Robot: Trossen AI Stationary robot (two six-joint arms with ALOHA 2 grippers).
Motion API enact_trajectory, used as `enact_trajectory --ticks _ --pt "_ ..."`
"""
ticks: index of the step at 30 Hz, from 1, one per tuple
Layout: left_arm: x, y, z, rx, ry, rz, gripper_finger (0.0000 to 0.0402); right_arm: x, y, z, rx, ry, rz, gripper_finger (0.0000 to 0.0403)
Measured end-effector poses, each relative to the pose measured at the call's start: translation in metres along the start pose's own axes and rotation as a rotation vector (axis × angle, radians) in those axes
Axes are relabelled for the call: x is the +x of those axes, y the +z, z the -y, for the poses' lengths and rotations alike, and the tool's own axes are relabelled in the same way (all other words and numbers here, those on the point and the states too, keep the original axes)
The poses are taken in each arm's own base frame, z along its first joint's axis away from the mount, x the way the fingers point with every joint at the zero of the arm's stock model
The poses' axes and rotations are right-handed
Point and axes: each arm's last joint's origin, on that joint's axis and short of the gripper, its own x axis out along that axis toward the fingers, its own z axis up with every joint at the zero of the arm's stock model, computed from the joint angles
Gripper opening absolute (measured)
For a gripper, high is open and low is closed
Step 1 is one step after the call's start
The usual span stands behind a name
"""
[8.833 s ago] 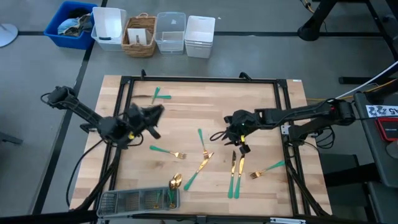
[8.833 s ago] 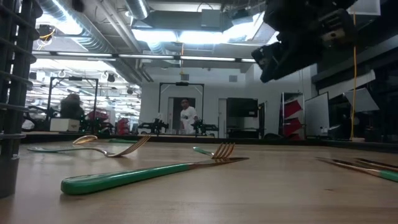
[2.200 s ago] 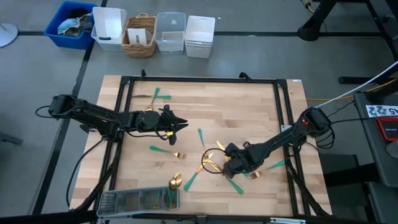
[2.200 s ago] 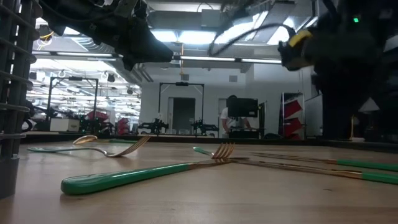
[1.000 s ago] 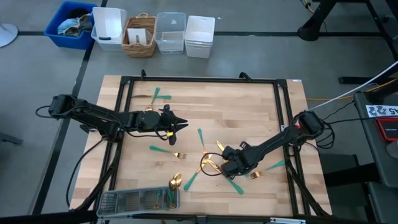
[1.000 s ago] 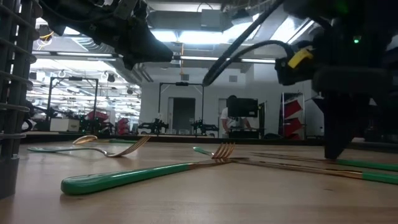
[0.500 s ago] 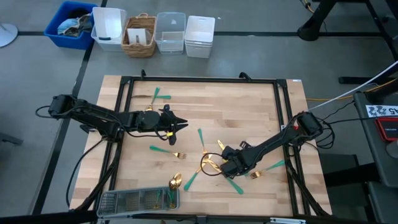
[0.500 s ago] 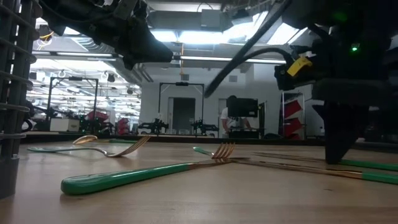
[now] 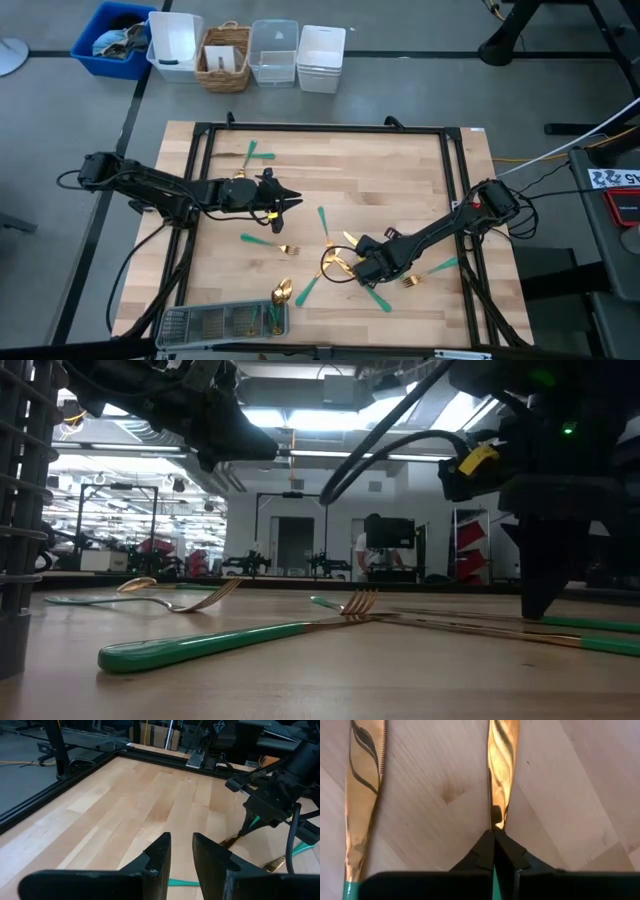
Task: Sort silverware
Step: Put the right knife into the cutlery rack
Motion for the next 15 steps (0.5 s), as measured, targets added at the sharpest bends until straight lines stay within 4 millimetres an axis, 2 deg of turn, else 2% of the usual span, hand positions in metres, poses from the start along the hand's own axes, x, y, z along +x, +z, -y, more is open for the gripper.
enact_trajectory --ticks 15 --pt "0.0 0.0001 0.0 0.0 0.0 0.001 0.0072 0.0008 0.0003 -0.0001 0.004 -0.006 0.014 0.0014"
